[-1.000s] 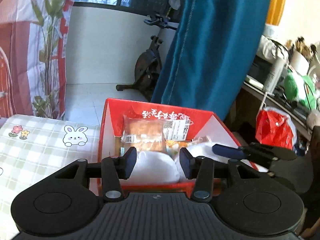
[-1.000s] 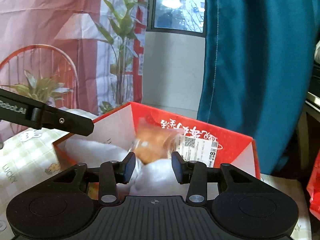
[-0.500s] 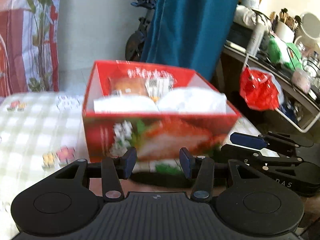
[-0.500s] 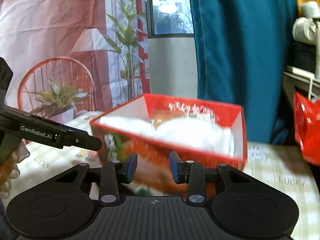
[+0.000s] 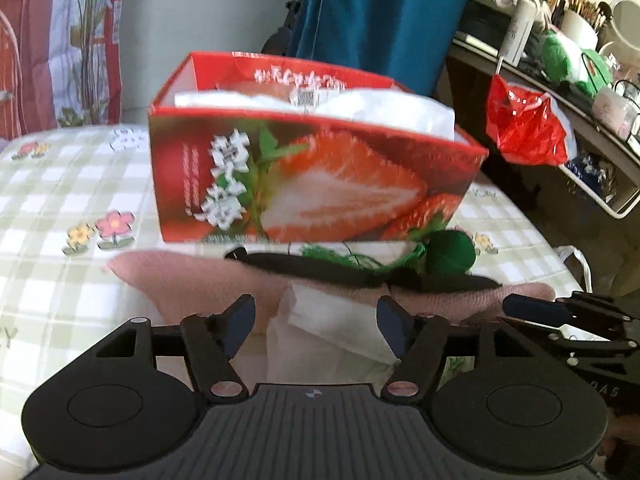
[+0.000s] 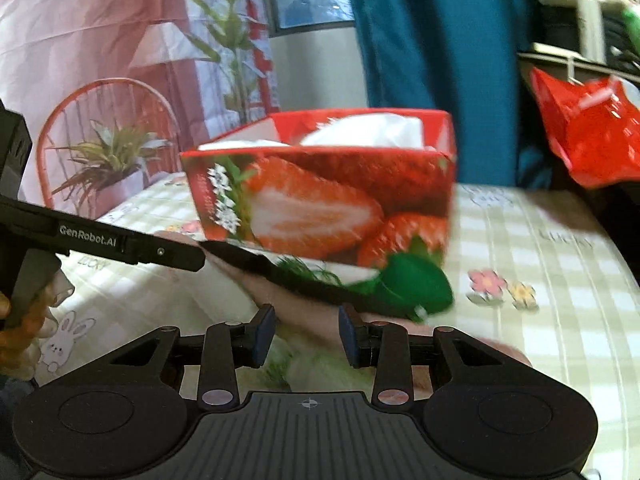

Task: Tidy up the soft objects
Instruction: 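Move both tools down to the white wrapped towel roll and close them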

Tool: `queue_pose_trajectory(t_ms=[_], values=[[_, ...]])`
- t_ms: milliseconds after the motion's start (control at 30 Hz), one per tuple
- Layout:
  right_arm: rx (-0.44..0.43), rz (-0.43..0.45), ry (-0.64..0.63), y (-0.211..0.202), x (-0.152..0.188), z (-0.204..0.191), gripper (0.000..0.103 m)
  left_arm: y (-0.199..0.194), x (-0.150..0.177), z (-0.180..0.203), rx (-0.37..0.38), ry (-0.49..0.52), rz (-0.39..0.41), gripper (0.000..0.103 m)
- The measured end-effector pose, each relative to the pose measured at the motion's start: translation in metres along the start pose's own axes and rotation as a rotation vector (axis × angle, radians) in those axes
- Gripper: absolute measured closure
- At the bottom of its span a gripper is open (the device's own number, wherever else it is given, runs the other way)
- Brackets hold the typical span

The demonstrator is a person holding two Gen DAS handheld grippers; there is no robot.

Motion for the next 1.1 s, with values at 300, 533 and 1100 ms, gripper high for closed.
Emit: queue_pose_trajectory(t_ms=[300,533,1100], values=[[0.017,-0.043,0.085,0.007,0.019,0.018,0.069,0.006,0.021,0.006,-0.048,0.042,-0.019,0.071],[0.021,-0.049,0.072,0.009,0.019,0.014,0.066,-0.008,0.031,-0.015,-0.086,-0.043,-0.008,0.074],[0.056,-0.103,0.004,0.022,0.026,0.005,0.049,-0.011,0.044,-0.032,-0.099,-0.126,-0.013,0.072]])
Point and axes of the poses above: each gripper's, at about its wrist camera, not at the fingertips, and y roughly the way its jaws point, z to its right, x to its underside, the point moved 2 cm from there along y, roughly the way its jaws point, and after that the axes turned 11 degrees about -z, right-handed, at the moved point
